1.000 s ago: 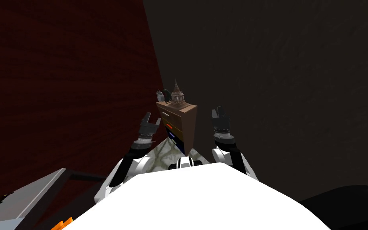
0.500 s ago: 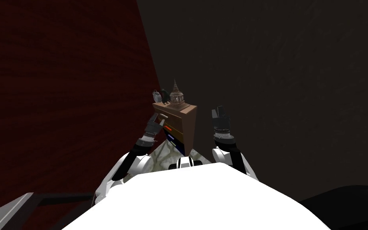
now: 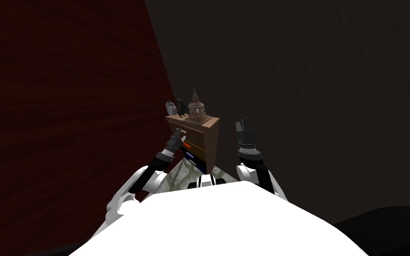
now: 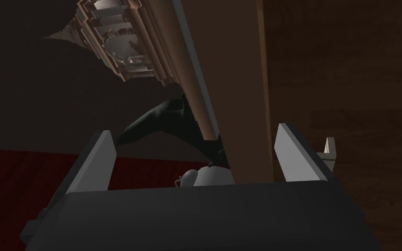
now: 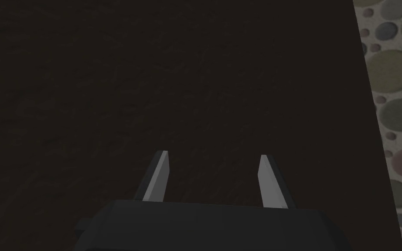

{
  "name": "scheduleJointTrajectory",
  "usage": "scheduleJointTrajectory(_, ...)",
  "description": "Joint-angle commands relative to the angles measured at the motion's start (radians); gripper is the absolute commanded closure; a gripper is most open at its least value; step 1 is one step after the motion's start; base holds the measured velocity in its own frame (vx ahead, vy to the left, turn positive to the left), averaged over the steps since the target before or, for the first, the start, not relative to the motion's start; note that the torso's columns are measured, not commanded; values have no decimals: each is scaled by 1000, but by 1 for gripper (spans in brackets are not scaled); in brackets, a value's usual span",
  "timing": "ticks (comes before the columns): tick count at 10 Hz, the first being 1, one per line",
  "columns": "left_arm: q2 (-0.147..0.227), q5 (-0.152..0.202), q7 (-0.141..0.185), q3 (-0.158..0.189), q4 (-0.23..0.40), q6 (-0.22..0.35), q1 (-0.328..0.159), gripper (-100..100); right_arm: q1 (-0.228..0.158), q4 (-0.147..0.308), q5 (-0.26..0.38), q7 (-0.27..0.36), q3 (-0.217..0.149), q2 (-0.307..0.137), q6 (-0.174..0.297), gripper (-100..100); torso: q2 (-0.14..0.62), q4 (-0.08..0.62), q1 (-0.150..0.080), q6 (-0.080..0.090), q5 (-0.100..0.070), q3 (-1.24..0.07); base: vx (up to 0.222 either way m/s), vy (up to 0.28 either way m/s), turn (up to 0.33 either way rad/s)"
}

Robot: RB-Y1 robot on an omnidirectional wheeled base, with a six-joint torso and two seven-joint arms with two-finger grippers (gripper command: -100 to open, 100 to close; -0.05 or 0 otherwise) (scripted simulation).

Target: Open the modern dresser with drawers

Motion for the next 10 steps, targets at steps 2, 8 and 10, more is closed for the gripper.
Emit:
scheduleJointTrajectory(2,95,-21,31,-30,23,104,-37,-100,0,0,0,0,0,0,0,0,-1,0,1,0,0,-1,51,95,-182)
scheduleJointTrajectory(8,224,-46,71,-65,47,240,-87,-100,0,0,0,0,0,0,0,0,-1,0,1,0,0,-1,27,82,-136)
scheduleJointTrajectory(10,268,-54,85,-76,53,284,-103,-100,0,0,0,0,0,0,0,0,0,0,1,0,0,0,25,93,-126)
